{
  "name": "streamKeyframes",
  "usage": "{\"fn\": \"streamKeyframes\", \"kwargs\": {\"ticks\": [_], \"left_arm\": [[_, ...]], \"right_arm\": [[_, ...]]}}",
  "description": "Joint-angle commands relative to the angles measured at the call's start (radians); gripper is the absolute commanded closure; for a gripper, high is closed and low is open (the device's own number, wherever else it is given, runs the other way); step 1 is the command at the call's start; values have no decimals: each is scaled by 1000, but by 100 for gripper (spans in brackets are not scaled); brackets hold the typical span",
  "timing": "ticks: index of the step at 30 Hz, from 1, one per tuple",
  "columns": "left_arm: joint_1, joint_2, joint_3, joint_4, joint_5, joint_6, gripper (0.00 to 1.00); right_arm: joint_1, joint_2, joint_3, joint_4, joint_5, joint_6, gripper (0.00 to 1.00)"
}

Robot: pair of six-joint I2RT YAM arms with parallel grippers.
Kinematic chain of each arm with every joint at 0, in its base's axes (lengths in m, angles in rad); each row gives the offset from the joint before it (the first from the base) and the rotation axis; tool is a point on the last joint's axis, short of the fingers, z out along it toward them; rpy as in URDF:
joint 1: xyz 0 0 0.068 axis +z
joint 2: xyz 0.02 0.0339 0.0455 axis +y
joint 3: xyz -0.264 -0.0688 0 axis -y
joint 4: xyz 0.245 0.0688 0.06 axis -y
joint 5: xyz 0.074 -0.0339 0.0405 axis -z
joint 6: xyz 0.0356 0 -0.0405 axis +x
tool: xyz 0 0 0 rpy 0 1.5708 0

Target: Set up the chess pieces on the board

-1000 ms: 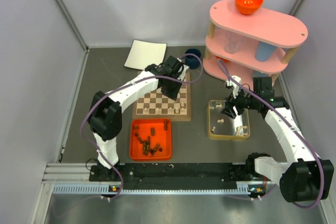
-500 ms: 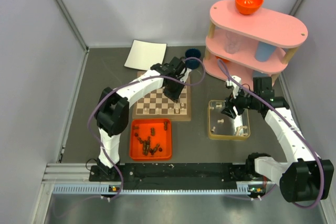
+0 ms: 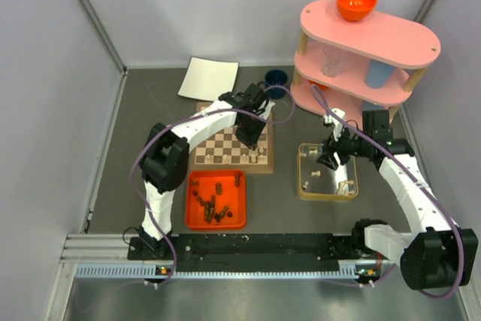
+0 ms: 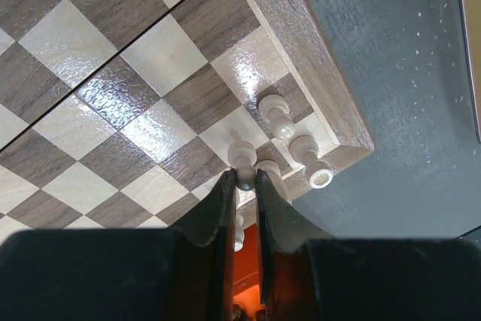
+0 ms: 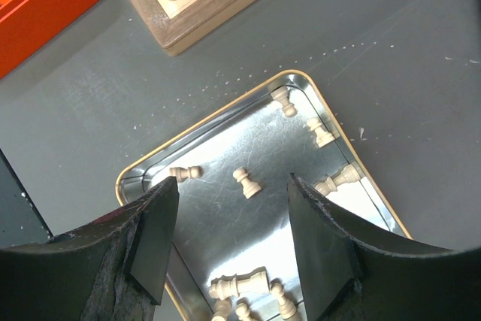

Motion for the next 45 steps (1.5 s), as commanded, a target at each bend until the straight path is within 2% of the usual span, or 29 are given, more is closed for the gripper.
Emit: {"fn": "streamKeyframes", "kwargs": {"ticks": [1,16,37,45], "left_arm": [[-3,14,39,6,12,-4,98],[-3,35,42,8,-9,-7,93],[-1,20,49,9,-28,-20,69],[-1,-12,53,17,-34,-31,65]], "right_arm": [[-9,-8,11,25,-1,-1,41],[-9,-11,10,27,-1,-1,41],[-10,-14,8,27,-3,0,40],[-9,-14,7,27,-3,-1,40]]}}
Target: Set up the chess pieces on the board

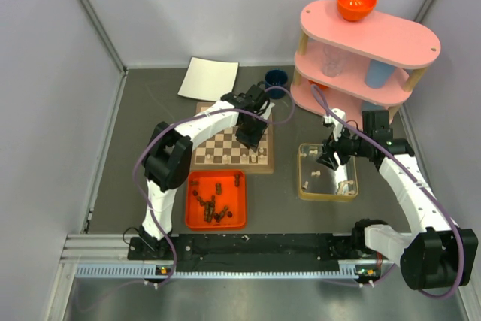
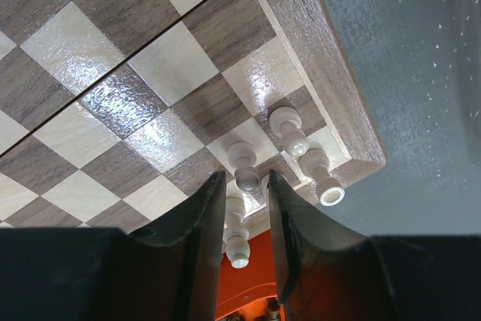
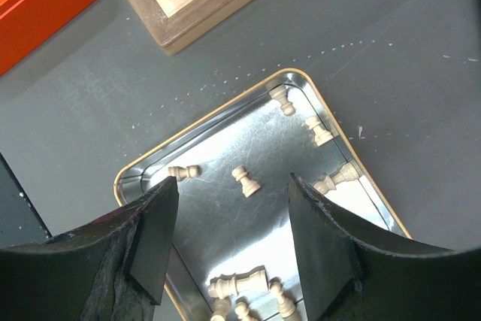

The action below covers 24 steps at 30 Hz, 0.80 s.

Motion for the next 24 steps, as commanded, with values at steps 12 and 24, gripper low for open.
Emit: {"fn": "streamKeyframes", "kwargs": {"ticks": [12,24], "left_arm": [[3,-177,37,47,-50,-30,51],[48,-749,-527,552,-108,-62,1]], "right_arm": [[-10,-6,3,27,-6,-9,40],[-9,89,-104,-74,-6,-438,40]]}}
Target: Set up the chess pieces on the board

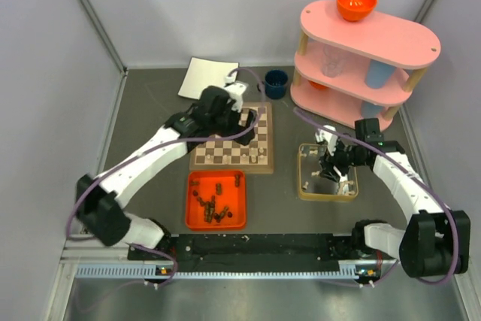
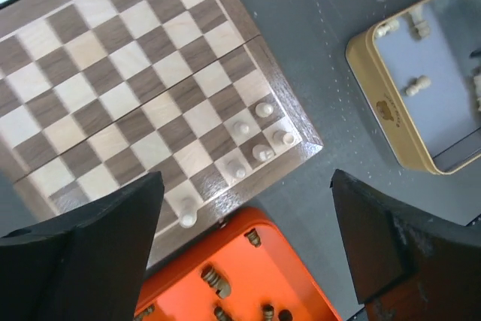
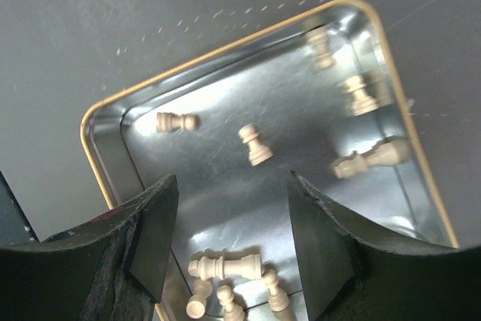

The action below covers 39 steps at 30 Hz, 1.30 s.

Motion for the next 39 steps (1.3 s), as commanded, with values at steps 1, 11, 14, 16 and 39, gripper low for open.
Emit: {"fn": "streamKeyframes", "kwargs": {"ticks": [1,11,14,16,39], "left_arm": [[58,-243,-226,324,-101,-74,1],[112,-623,-525,379,73,-64,3],[112,-703,-576,367,64,-71,4],[112,-752,-598,359,64,-76,3],[112,-820,-757,513,266,-226,5]], "right_arm": [[-7,23,-30,-49,-45,-246,40],[22,132,-41,-45,40,-551,40],[51,178,-30,-25,61,-559,41],[76,197,-25,-2,92,-546,43],[131,333,8,100,167,-424,81]]}}
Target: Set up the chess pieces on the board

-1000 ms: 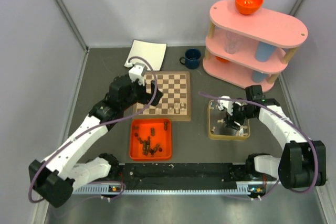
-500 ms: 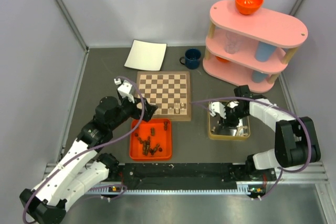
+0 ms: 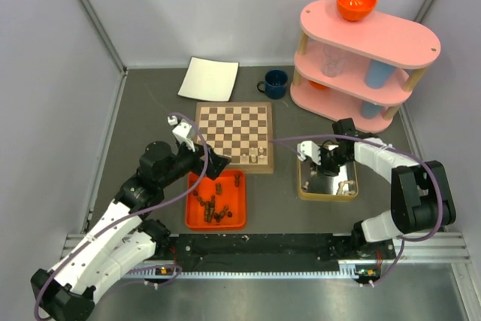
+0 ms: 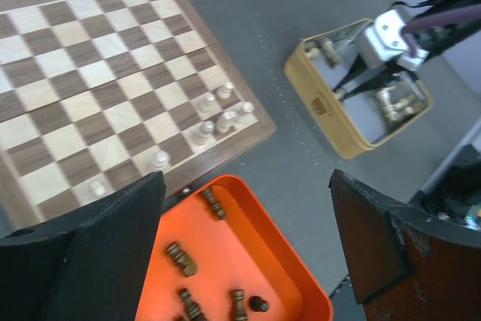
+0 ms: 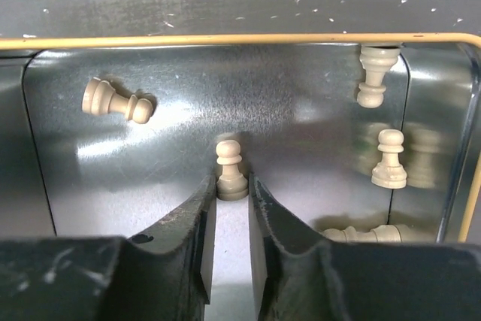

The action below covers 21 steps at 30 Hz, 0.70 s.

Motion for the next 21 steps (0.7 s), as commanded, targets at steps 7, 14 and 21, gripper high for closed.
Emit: {"fn": "streamKeyframes", "kwargs": {"ticks": [7,14,21], "left_arm": [[-2,181,-134,583,355,-450,6],[-111,515,-73,924,389,-700,3],[-238,767,137,868,303,-689,18]], "right_arm": [[-1,-107,29,13,-43,169,94],[-1,-270,96,-31,-312,437,94],[-12,-304,105,-46,-515,507,94]]}}
